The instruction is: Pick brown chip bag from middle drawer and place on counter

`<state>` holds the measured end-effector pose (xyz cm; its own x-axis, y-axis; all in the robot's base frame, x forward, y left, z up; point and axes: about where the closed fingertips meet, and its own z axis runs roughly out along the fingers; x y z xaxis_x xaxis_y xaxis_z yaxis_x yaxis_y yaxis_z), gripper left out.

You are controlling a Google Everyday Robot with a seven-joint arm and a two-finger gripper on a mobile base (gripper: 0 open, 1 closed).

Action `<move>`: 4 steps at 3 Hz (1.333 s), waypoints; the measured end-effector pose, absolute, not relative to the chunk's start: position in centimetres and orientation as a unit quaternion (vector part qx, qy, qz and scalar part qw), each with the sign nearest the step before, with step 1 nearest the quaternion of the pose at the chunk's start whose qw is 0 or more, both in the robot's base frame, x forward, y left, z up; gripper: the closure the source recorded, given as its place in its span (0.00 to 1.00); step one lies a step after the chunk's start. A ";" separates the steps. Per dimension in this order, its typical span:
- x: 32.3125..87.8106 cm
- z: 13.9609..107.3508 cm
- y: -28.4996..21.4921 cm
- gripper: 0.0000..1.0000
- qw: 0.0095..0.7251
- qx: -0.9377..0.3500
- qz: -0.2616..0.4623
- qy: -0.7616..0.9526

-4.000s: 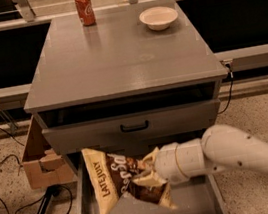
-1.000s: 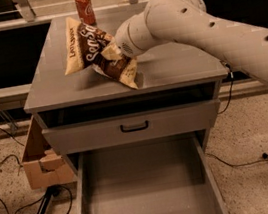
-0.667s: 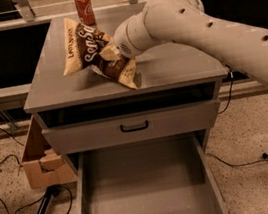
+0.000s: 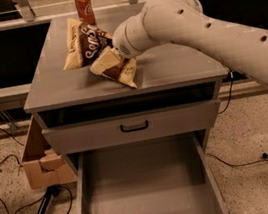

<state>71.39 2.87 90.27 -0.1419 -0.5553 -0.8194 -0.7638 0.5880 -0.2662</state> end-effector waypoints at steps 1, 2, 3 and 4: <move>71.6 93.5 2.7 0.00 0.478 -0.452 0.082 0.749; 70.7 101.0 1.6 0.00 0.476 -0.464 0.035 0.747; 66.9 106.8 -0.9 0.00 0.482 -0.447 0.018 0.753; 61.7 108.7 -5.5 0.00 0.487 -0.411 0.020 0.771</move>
Offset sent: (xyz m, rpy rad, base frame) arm -0.0252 -0.0329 0.2091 -0.2609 -0.0984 -0.0656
